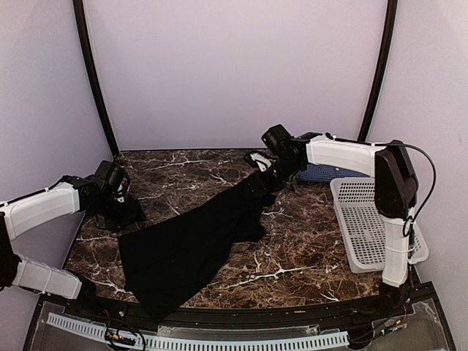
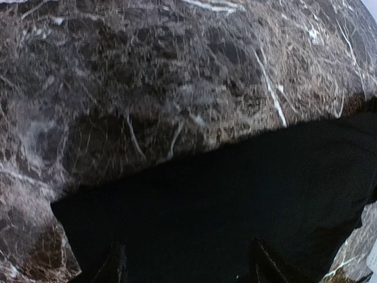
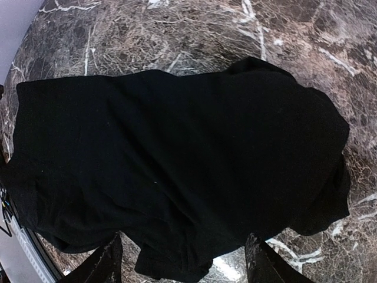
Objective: Fold and stack the mixed laundry pile
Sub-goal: Pick up the crumpled T-shirt from the center of the board.
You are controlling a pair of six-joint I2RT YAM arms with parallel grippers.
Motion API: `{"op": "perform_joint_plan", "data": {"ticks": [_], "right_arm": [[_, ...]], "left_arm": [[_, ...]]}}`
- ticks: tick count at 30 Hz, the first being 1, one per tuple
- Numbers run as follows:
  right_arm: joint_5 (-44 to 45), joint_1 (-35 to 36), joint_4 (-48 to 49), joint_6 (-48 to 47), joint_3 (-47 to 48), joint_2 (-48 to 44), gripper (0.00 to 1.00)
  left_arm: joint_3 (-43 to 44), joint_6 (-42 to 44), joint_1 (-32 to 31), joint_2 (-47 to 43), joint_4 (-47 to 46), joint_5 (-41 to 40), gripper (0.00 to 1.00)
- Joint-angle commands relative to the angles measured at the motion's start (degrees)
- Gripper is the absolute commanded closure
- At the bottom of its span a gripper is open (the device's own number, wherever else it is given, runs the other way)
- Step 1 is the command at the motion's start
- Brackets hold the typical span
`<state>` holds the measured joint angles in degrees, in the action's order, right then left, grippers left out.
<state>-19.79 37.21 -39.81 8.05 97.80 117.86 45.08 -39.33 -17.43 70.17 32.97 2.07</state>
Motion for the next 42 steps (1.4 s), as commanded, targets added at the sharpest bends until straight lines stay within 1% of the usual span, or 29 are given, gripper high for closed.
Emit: {"op": "perform_joint_plan", "data": {"ticks": [1,4,8,10,13,15,18,25,29,34,42], "right_arm": [[-2.3,0.6,2.0,-2.4,-2.5,-3.0,0.32],[-3.7,0.7,3.3,-3.4,-3.5,-2.7,0.3],[-6.1,0.8,3.0,-4.0,-1.1,0.7,0.3],[-6.6,0.9,3.0,-3.9,0.7,2.5,0.29],[-5.5,0.9,1.7,-3.5,3.3,5.7,0.31],[-4.3,0.9,1.2,-3.2,4.0,6.2,0.33],[-3.7,0.9,2.4,-2.7,2.6,5.4,0.33],[-3.3,0.8,2.8,-2.1,1.8,5.2,0.33],[-3.5,0.8,2.7,-1.5,1.2,3.4,0.33],[-4.0,0.5,2.7,-0.8,-0.4,0.3,0.32],[-4.5,-1.0,3.0,-0.5,-3.0,-3.3,0.31]], "left_arm": [[-4.5,-9.2,-3.5,-10.5,5.8,2.5,0.34],[-8.0,-12.7,-5.1,-14.5,8.4,3.2,0.35],[-13.1,-18.0,-5.6,-17.9,6.3,6.7,0.37],[-14.1,-19.4,-5.6,-16.4,4.7,6.7,0.37],[-13.7,-20.5,-5.6,-10.2,2.6,6.7,0.38],[-13.5,-21.6,-5.7,-7.0,1.6,7.3,0.41],[-14.0,-24.1,-6.6,-6.7,1.7,6.9,0.46],[-15.2,-28.4,-8.2,-14.3,7.3,5.4,0.54],[-17.5,-30.0,-8.5,-16.0,8.5,6.1,0.59],[-19.3,-31.1,-8.5,-15.6,8.0,5.5,0.61],[-19.8,-30.6,-8.6,-10.6,3.6,5.8,0.61]]}}
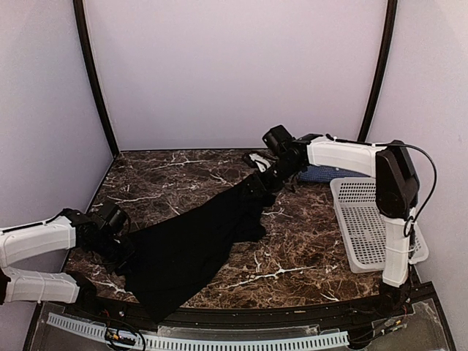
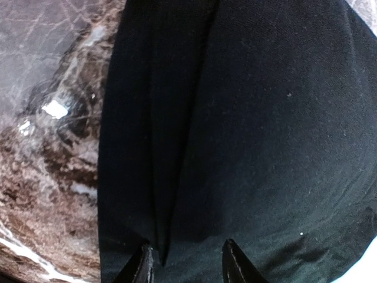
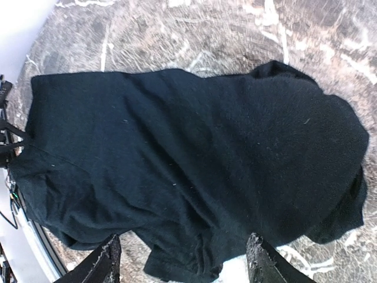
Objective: Fold and stack the mixed laundry pile
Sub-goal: Pick up the crumpled T-shirt from the center of the board.
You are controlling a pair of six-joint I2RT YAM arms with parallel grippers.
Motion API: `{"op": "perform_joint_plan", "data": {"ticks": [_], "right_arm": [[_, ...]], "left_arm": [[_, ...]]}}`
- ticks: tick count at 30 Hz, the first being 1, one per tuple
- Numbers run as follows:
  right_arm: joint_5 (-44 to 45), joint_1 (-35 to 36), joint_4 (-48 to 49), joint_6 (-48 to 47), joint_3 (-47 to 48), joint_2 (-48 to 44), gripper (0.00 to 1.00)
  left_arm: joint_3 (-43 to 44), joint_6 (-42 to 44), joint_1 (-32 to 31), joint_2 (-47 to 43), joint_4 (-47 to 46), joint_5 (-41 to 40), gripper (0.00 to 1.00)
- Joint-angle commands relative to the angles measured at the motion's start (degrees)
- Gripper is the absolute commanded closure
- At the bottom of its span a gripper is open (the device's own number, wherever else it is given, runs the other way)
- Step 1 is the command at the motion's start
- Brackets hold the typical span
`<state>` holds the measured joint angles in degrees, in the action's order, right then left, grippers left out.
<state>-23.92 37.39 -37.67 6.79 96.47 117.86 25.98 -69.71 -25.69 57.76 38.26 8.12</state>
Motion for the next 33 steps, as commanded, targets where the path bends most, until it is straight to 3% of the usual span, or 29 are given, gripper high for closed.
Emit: {"op": "perform_joint_plan", "data": {"ticks": [1,4,6,7,9,11,14,17,20,33], "right_arm": [[-0.3,-1.4,0.9,0.8,-2.0,-3.6,0.3],[-0.5,-2.4,1.1,0.8,-3.0,-4.4,0.31],[-0.4,-2.7,1.0,0.7,-3.5,-4.8,0.3],[-0.4,-2.9,0.9,0.6,-3.7,-5.1,0.31],[-0.2,-3.2,0.8,0.5,-4.9,-5.8,0.31],[-0.1,-3.4,1.5,0.6,-6.9,-7.1,0.3],[-0.7,-3.9,2.6,1.0,-9.9,-8.8,0.3],[-0.7,-4.2,3.3,1.1,-11.5,-9.8,0.3],[-0.8,-4.5,3.1,1.0,-11.2,-10.0,0.3],[-0.5,-5.4,2.3,0.2,-10.4,-10.0,0.3]], "left_arm": [[-0.6,0.0,-0.3,2.1,-2.1,-0.4,0.61],[-0.2,0.3,-0.2,3.3,-2.6,-0.9,0.68],[0.4,0.5,-0.2,3.6,-2.6,-1.4,0.8],[1.2,0.7,-0.2,3.5,-2.4,-1.5,0.9],[2.4,1.1,-0.2,2.8,-1.9,-1.7,0.99],[4.2,1.4,-0.2,1.7,-1.0,-2.5,1.0],[7.6,2.5,-0.2,0.5,0.6,-4.5,0.97],[9.2,3.5,-0.2,2.0,1.2,-4.3,0.81],[8.7,3.7,-0.2,4.5,0.3,-3.5,0.73],[3.8,2.4,-0.2,2.0,0.0,-2.9,0.72]]}}
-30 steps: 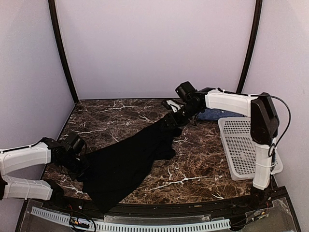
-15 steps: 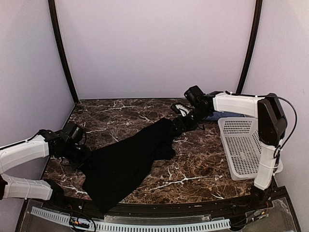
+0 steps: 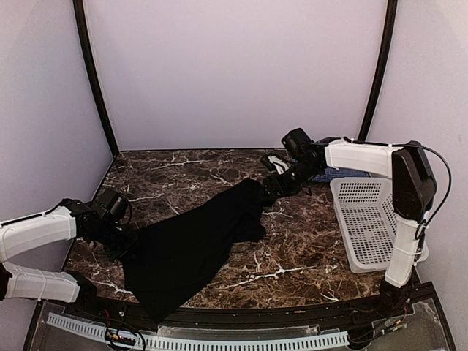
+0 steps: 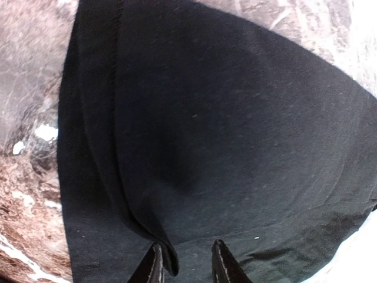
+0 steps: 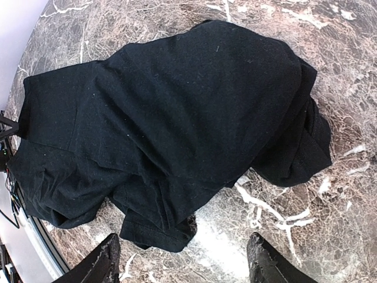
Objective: Fold and stack the mixed laundry pile
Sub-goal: Pick up the crumpled T-shirt from the center of the board.
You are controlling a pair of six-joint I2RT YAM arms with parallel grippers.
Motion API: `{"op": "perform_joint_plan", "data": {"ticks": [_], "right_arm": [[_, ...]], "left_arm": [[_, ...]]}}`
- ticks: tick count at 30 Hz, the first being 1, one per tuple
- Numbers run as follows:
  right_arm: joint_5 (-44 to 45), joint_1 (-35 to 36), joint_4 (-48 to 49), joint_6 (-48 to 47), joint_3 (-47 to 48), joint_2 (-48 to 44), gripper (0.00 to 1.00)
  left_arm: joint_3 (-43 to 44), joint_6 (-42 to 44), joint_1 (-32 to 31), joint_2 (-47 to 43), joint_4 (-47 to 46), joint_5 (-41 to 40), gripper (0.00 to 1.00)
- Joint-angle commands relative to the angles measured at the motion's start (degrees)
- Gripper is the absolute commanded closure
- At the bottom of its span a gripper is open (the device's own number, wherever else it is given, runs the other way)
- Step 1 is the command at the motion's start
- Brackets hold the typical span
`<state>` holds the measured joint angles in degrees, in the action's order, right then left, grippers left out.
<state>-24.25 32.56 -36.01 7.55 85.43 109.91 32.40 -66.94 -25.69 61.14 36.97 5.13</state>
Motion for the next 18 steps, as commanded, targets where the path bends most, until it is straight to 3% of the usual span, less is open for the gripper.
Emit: {"op": "perform_joint_plan", "data": {"ticks": [1,9,12,13,18], "right_arm": [[-0.2,-0.5,0.7,-0.5,0.6,-2.1,0.3],[0.0,-1.0,0.5,-0.8,0.0,-2.8,0.3],[0.1,-1.3,0.5,-0.8,-0.5,-3.2,0.3],[0.1,-1.4,0.6,-0.8,-0.9,-3.5,0.3],[-1.3,-1.9,2.5,0.1,-4.1,-4.9,0.3]], "left_arm": [[-2.7,-0.4,-0.1,-1.1,1.2,0.2,0.72],[-3.4,0.0,-0.1,1.6,-1.2,0.2,0.79],[-2.7,0.7,0.4,1.9,-1.5,1.0,0.98],[-2.3,1.0,1.1,1.3,-1.7,1.4,0.99],[9.2,6.4,7.5,-0.3,-1.5,-1.3,1.0]]}}
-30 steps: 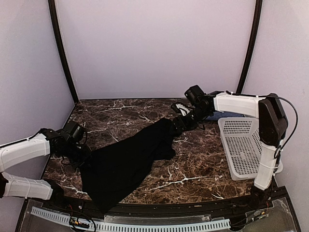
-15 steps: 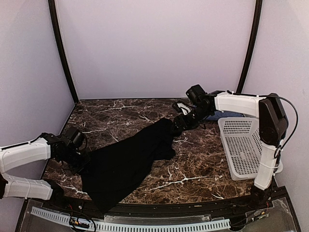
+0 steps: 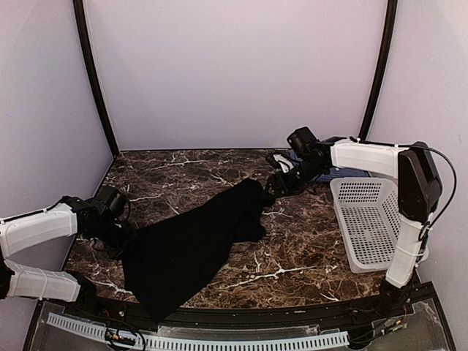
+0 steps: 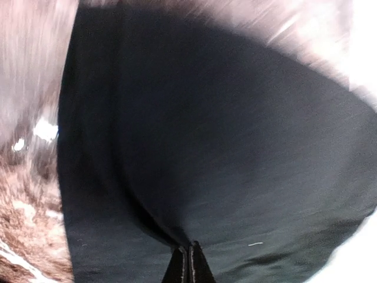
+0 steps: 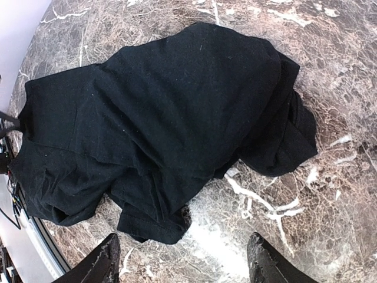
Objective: Fold and stack the mixed laundry pile
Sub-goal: Pick up the crumpled T-shirt from the center of the board.
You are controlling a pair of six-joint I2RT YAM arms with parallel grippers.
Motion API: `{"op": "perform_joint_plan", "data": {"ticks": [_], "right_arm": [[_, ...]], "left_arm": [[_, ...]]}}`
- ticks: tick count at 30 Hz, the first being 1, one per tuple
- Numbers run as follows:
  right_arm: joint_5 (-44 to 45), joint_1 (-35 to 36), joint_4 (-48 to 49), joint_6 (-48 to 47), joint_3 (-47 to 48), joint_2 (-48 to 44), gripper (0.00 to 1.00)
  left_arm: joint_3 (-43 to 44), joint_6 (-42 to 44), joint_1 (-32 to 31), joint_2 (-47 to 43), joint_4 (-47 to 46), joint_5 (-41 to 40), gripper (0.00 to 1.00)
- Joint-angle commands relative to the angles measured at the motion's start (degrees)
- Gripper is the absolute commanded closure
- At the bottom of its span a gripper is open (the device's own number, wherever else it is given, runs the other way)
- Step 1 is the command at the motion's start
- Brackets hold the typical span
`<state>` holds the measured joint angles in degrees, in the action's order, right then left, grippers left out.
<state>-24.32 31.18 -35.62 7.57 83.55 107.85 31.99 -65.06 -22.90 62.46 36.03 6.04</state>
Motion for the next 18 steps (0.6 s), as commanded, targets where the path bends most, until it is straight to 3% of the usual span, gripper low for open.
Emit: {"op": "perform_joint_plan", "data": {"ticks": [1,5,10,18], "right_arm": [[-1.5,-0.5,2.6,0.3,-3.1,-3.0,0.3],[-3.7,-0.4,5.0,1.6,-6.8,-4.3,0.31],[-5.8,2.3,11.2,3.8,-12.9,-6.6,0.33],[-3.7,7.8,14.7,6.8,-11.3,-0.7,0.35]], "left_arm": [[13.8,6.2,5.9,-0.1,0.2,-3.2,1.0],[22.0,10.4,13.7,6.1,-1.0,-2.7,1.0],[24.8,12.0,21.3,13.8,-5.7,2.0,1.0],[24.4,11.6,25.4,20.0,-10.8,4.1,1.0]]}}
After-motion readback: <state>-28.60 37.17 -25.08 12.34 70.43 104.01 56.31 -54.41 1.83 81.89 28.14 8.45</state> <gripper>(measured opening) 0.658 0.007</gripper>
